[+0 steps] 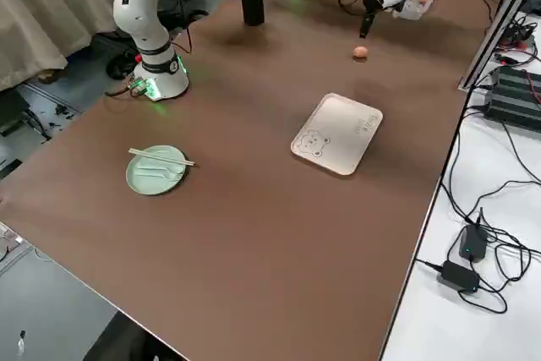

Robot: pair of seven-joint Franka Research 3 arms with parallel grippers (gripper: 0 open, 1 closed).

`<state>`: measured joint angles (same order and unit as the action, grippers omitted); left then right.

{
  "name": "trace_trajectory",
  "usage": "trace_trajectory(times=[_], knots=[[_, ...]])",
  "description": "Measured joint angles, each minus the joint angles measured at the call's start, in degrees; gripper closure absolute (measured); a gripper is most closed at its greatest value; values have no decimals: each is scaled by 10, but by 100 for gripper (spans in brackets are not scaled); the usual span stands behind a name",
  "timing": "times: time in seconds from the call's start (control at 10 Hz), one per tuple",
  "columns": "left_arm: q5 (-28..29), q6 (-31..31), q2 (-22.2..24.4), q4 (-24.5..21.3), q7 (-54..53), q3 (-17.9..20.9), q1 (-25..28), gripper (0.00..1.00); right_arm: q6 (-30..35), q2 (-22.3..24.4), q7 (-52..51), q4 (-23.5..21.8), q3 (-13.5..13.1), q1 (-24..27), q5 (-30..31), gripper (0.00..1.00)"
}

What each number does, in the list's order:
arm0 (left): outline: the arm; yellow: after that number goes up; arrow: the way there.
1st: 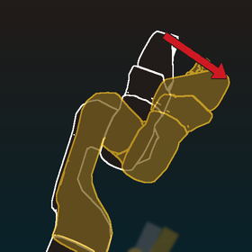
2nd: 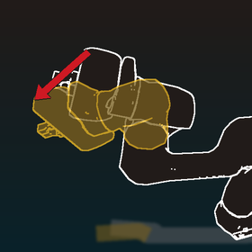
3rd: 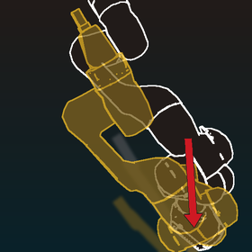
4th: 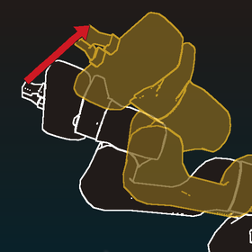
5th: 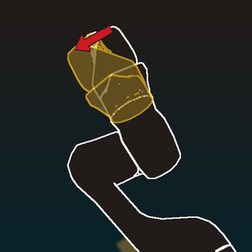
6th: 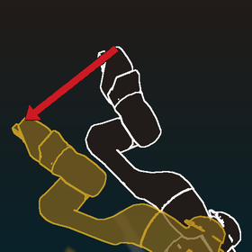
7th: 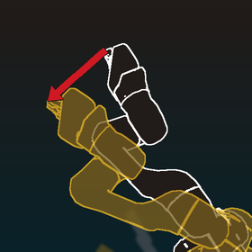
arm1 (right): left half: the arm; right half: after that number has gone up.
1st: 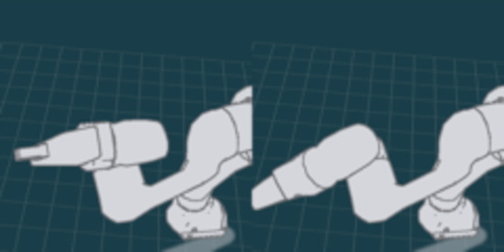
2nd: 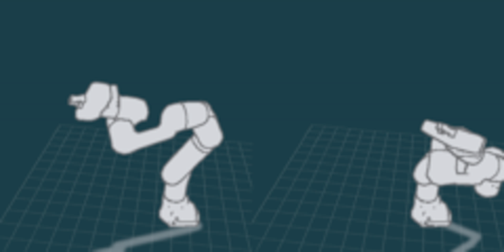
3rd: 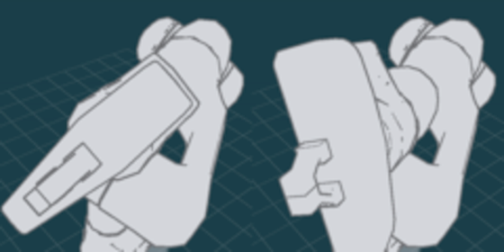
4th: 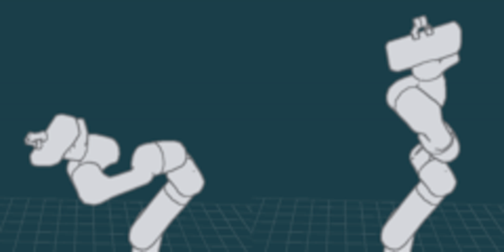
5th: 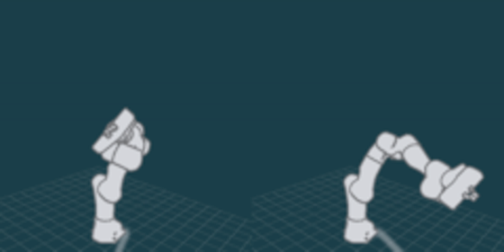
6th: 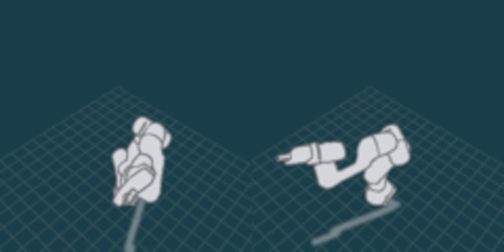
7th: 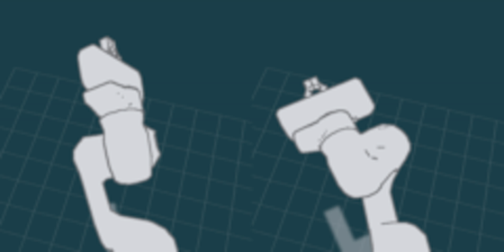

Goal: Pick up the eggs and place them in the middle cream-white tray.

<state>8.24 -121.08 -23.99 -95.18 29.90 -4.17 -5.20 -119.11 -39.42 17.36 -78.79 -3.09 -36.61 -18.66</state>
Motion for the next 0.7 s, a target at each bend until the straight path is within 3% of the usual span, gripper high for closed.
trace_trajectory(times=[0.3, 0.7], knots=[[0, -73, -13, -37, -17, -1, 65, 0, -80, -26, 16, -38, -2, -26, 0, 0], [-6, -119, -59, -44, 97, -3, 77, 0, -146, -69, 24, -39, -2, -43, 0, 2]])
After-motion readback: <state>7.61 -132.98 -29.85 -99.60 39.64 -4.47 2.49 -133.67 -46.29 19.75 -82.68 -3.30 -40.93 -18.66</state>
